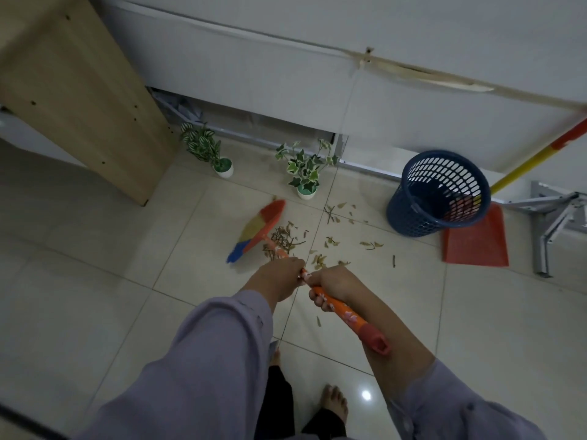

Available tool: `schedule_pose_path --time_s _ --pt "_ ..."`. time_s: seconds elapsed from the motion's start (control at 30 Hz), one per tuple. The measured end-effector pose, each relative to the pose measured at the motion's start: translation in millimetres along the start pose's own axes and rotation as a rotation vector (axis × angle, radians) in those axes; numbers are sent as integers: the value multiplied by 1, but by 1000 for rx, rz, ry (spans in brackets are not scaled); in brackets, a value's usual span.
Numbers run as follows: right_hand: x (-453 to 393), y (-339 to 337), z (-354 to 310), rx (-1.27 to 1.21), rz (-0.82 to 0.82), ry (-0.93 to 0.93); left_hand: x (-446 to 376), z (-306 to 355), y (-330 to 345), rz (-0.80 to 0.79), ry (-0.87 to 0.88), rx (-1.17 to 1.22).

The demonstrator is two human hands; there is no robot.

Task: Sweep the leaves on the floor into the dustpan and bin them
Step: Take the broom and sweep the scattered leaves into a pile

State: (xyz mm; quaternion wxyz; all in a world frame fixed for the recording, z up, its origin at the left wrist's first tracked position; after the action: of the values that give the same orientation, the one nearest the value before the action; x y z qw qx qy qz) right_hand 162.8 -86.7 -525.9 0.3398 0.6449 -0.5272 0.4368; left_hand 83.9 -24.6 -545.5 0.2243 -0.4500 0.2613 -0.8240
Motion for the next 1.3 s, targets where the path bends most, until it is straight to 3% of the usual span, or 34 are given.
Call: schedule_pose_path --time_s 0.6,1.03,1.17,1.3 --pt "-76 17 -98 -76 55 -39 -68 -79 -70 99 18 5" --pt "5 14 -136 19 10 -33 -16 -46 -123 423 325 -94" --pt "-11 15 -139 -15 67 -37 -28 -56 -125 370 240 -37" --pt "-35 35 -115 -86 -3 46 -40 -73 -97 175 121 -17"
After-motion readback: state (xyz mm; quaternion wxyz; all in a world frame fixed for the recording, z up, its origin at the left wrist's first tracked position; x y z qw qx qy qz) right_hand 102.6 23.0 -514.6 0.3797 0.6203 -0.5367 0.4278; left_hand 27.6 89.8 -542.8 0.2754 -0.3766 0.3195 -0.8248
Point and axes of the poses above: each hand's wrist, its own x-axis away from the middle knuckle, its own y-axis out of the palm, z = x × y, the point moved 9 cm from there along -x, towards the middle knuckle, and after that the axes turned 11 degrees about x, right-handed, at the moved point
